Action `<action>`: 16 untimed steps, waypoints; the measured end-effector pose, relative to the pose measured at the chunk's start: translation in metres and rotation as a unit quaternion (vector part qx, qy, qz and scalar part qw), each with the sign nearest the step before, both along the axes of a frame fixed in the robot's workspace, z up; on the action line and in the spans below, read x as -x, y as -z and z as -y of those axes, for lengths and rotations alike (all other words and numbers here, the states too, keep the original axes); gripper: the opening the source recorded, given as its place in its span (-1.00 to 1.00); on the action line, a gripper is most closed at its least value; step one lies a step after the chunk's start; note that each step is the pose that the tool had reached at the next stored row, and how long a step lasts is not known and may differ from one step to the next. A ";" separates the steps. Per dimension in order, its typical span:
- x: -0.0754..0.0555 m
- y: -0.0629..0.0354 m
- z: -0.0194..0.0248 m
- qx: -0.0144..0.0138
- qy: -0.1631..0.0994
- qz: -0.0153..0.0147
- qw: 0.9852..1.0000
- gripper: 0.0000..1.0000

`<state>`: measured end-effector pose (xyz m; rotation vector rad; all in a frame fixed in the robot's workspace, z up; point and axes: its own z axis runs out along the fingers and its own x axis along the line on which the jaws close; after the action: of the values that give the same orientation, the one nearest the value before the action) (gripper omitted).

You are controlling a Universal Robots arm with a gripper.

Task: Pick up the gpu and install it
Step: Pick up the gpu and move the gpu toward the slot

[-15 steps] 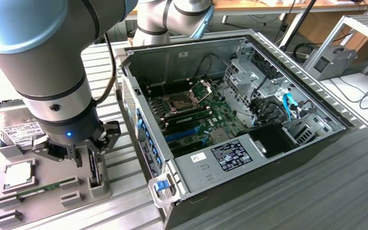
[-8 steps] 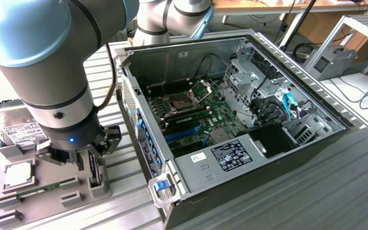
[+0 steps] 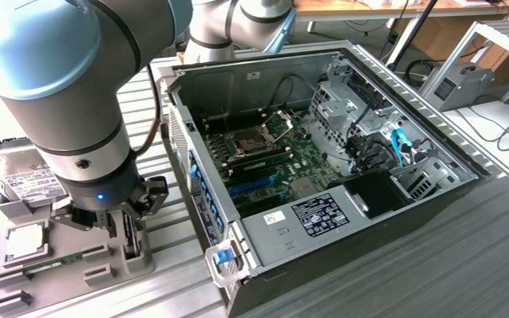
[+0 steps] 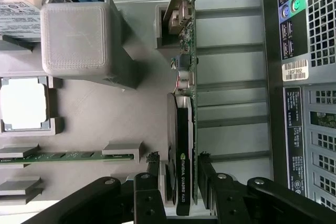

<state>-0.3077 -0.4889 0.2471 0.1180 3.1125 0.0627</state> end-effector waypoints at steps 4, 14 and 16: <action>0.000 0.0020 0.0001 0.000 0.000 0.000 1.000 -0.16; 0.000 0.0072 0.0005 0.000 0.000 0.000 1.000 -0.16; 0.000 0.0080 0.0005 0.000 0.000 0.000 1.000 -0.16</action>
<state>-0.3077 -0.4894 0.2391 0.1180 3.1125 0.0626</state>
